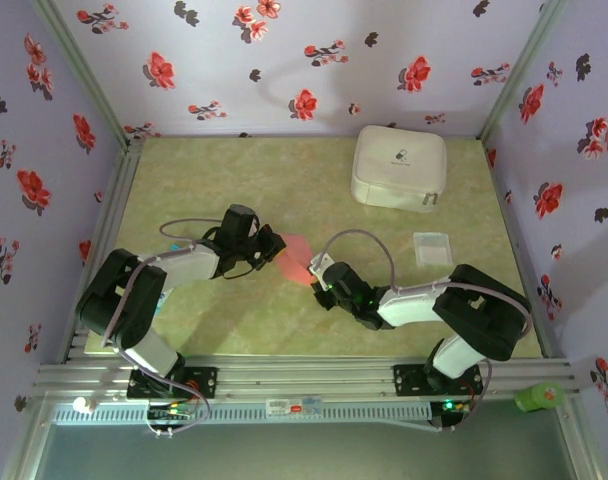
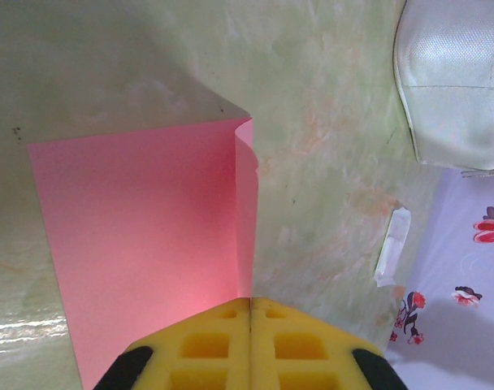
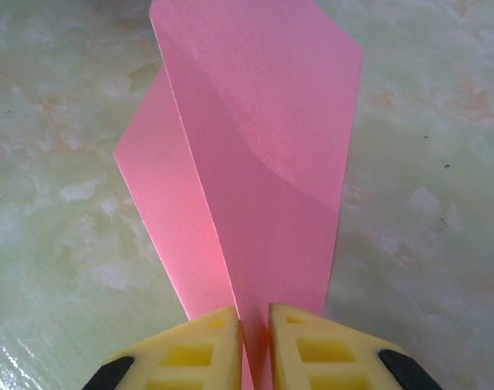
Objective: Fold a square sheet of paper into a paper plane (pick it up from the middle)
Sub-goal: Fourth fold the wing at the center of the table.
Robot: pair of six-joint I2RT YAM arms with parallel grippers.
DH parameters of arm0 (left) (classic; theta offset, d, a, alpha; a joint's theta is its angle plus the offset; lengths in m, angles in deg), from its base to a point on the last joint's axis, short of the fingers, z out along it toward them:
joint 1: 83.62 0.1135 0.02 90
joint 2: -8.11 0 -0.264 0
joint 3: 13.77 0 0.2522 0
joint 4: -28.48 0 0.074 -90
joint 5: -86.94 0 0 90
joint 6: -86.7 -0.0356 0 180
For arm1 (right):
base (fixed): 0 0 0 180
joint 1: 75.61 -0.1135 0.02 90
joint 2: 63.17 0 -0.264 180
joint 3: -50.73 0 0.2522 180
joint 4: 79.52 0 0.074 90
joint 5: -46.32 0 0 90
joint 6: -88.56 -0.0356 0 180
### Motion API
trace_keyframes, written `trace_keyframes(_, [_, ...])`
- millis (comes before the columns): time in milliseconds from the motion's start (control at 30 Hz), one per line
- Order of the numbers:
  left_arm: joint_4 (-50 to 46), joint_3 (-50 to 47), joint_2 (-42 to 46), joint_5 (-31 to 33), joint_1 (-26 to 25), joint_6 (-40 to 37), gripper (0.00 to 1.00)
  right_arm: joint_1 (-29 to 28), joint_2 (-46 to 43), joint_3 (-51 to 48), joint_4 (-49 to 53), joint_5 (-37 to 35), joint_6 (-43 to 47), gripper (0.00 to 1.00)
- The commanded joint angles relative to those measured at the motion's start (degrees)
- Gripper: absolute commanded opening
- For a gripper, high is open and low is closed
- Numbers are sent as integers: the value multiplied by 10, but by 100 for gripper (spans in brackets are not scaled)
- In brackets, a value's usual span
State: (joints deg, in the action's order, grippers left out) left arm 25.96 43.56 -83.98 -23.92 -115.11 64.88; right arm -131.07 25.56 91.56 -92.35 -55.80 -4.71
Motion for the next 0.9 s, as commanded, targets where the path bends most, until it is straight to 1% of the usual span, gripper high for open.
trace_keyframes(0, [-4, 6, 8, -7, 5, -6, 1, -3, 6, 0, -8, 7, -11, 14])
trace_keyframes(67, [-4, 6, 7, -6, 5, -6, 3, -3, 6, 1, -8, 8, -11, 11])
trace_keyframes(200, [-4, 6, 13, -6, 5, -5, 15, -1, 19, 8, -5, 26, -25, 5])
trace_keyframes(233, [-4, 6, 16, -4, 5, -6, 19, 1, 24, 10, -8, 29, -36, 5])
trace_keyframes(333, [-8, 3, 29, 3, 5, -6, 25, 4, 30, 16, -6, 39, -56, 4])
trace_keyframes(433, [-16, -3, 48, 19, 6, -5, 30, 15, 30, 18, -10, 60, -78, 2])
trace_keyframes(533, [-33, -8, 71, 39, 7, -10, 34, 39, 27, 20, -12, 103, -114, 1])
trace_keyframes(667, [-57, -8, 92, 51, 10, -27, 38, 82, 24, 21, -33, 201, -161, 1])
trace_keyframes(767, [-63, -6, 90, 48, 11, -30, 39, 101, 31, 23, -52, 248, -180, 1])
trace_keyframes(867, [-62, -5, 88, 45, 11, -31, 40, 111, 43, 32, -51, 272, -198, 2])
